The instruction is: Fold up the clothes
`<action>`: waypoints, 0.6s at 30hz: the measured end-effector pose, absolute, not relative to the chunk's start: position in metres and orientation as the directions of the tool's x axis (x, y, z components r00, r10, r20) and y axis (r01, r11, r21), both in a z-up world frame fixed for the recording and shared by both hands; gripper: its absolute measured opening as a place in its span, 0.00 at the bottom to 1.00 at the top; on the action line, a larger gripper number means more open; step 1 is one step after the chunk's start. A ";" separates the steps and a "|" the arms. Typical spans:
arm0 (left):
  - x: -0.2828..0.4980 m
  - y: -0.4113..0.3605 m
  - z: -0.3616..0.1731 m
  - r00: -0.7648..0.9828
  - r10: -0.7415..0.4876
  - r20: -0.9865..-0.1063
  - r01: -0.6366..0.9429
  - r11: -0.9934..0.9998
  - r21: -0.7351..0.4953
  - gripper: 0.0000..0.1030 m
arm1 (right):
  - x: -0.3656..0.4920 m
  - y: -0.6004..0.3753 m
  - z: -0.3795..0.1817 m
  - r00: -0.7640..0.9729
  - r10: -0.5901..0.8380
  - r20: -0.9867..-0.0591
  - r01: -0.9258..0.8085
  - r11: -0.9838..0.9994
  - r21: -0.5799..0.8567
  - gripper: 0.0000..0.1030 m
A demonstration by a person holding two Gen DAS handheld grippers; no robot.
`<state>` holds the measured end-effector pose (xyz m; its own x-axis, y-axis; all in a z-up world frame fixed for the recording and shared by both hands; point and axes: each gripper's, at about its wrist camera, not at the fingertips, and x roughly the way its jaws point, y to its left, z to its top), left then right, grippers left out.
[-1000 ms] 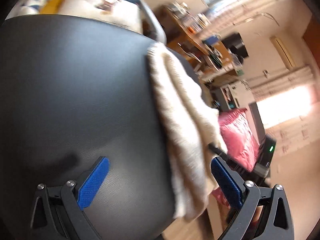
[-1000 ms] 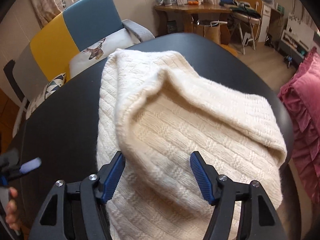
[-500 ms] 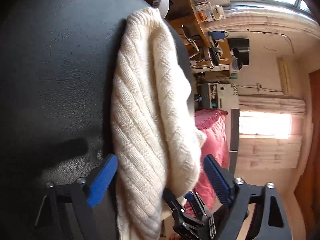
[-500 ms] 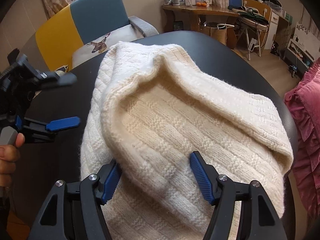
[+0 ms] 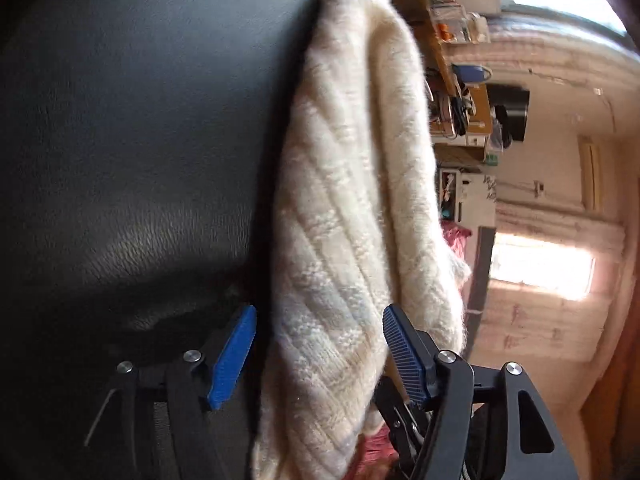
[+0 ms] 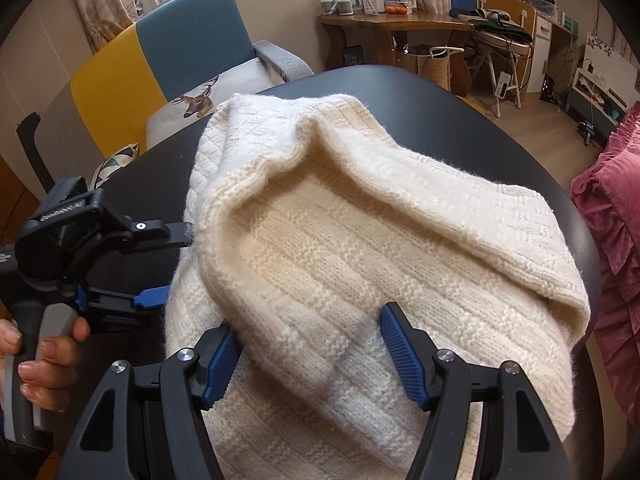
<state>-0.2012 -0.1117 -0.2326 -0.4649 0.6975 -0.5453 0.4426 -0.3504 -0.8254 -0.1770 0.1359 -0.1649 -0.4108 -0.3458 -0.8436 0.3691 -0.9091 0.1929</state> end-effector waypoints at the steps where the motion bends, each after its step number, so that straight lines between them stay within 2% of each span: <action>1: -0.202 -0.109 -0.234 -0.464 0.701 -0.541 0.438 -0.350 -0.828 0.52 | -0.176 0.137 -0.165 -0.411 -0.344 -0.844 0.370 -0.909 0.190 0.67; 6: -0.199 -0.107 -0.233 -0.492 0.671 -0.554 0.433 -0.363 -0.825 0.18 | -0.171 0.141 -0.162 -0.422 -0.334 -0.843 0.364 -0.914 0.180 0.67; 7: -0.198 -0.108 -0.230 -0.502 0.662 -0.556 0.429 -0.368 -0.825 0.15 | -0.170 0.141 -0.160 -0.425 -0.333 -0.842 0.364 -0.914 0.179 0.67; 14: -0.189 -0.116 -0.157 -0.609 0.559 -0.563 0.304 -0.491 -0.817 0.10 | -0.158 0.133 -0.153 -0.421 -0.359 -0.833 0.394 -0.899 0.189 0.67; 18: -0.193 -0.117 -0.112 -0.639 0.494 -0.589 0.207 -0.627 -0.751 0.10 | -0.152 0.120 -0.151 -0.381 -0.400 -0.833 0.425 -0.876 0.227 0.67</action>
